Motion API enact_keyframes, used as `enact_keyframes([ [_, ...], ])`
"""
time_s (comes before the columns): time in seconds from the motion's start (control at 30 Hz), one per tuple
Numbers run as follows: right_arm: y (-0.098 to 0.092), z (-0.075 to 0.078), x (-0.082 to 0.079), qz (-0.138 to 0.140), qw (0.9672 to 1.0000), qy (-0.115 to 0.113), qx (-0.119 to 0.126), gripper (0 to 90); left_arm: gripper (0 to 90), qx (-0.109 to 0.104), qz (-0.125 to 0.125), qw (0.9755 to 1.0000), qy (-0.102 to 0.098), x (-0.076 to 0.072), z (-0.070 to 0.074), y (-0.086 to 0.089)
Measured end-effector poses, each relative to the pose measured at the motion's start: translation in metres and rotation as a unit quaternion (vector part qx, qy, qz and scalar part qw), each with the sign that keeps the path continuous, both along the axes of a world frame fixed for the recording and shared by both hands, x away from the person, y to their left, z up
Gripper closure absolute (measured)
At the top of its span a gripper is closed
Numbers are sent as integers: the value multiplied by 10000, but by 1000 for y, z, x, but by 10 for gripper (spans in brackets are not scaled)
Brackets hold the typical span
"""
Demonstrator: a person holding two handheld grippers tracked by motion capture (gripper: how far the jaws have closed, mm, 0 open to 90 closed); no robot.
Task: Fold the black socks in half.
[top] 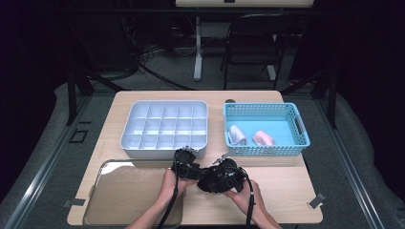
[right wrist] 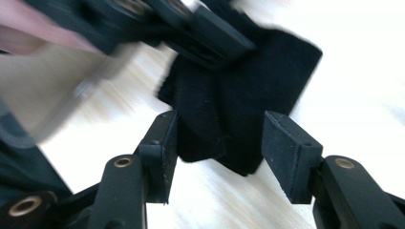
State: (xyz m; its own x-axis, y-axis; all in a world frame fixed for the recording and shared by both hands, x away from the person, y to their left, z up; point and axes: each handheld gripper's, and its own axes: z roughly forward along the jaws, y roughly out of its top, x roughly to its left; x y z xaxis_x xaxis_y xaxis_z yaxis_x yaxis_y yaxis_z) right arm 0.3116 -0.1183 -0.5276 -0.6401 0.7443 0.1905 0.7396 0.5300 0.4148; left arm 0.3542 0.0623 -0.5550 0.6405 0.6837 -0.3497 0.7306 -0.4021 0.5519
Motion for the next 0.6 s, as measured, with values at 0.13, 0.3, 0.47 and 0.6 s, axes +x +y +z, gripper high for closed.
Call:
enact_keyframes([
  [0.13, 0, -10, 6, 42, 9998, 188, -109, 518, 425, -42, -86, 9998, 165, 2, -2, 1],
  [0.3, 2, -16, 8, 120, 9997, 130, -183, 556, 427, -127, -150, 9989, 420, 2, -6, 0],
  [0.47, 2, -16, 8, 186, 9995, 78, -228, 575, 424, -235, -182, 9974, 662, 4, -10, 1],
  [0.6, 1, -17, 8, 203, 9995, 54, -222, 578, 428, -294, -220, 9965, 747, 4, -11, 1],
])
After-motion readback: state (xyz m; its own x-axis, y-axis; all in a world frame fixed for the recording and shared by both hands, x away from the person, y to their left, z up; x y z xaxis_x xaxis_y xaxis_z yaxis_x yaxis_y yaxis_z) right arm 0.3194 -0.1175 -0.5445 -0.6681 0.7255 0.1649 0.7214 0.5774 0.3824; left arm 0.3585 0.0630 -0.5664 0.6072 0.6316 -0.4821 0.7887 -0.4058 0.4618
